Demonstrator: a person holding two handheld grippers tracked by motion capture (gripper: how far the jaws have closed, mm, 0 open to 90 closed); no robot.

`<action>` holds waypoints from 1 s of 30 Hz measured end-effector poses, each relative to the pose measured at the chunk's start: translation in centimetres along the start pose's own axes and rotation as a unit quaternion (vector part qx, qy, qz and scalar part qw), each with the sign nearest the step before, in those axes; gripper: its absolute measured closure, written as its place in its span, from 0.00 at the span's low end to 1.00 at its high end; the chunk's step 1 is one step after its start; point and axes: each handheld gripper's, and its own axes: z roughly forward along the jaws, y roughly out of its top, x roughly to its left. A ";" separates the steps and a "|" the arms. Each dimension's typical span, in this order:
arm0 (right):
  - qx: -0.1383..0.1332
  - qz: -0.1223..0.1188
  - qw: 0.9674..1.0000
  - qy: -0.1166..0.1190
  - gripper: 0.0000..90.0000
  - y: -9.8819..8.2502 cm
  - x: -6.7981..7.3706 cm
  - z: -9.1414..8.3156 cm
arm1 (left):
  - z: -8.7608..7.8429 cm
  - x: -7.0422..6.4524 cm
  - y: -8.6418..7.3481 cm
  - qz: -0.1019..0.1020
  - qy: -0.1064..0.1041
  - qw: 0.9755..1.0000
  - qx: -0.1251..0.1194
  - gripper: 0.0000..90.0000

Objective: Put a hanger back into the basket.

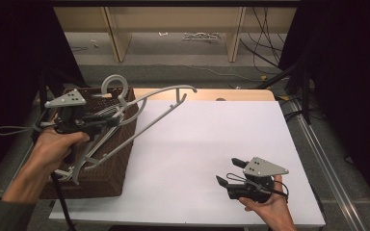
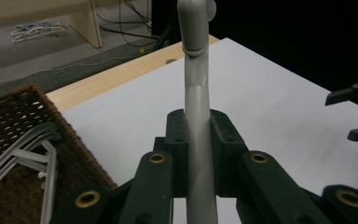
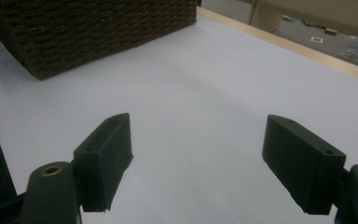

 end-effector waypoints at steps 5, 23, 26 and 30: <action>-0.001 -0.001 1.000 0.001 0.28 -0.2 0.1 0.3 | -1.0 1.6 -0.3 -0.010 0.021 1.000 -0.010 0.88; 0.009 -0.003 1.000 0.006 0.27 -0.3 0.1 0.3 | -2.7 7.0 -2.0 -0.009 0.071 0.997 -0.026 0.88; 0.010 -0.003 1.000 0.006 0.27 -0.4 0.1 0.4 | -3.2 7.9 -2.5 -0.016 0.082 0.996 -0.029 0.88; 0.015 0.000 1.000 0.007 0.26 -0.5 0.0 0.6 | -3.7 8.7 -3.2 -0.031 0.091 0.995 -0.028 0.88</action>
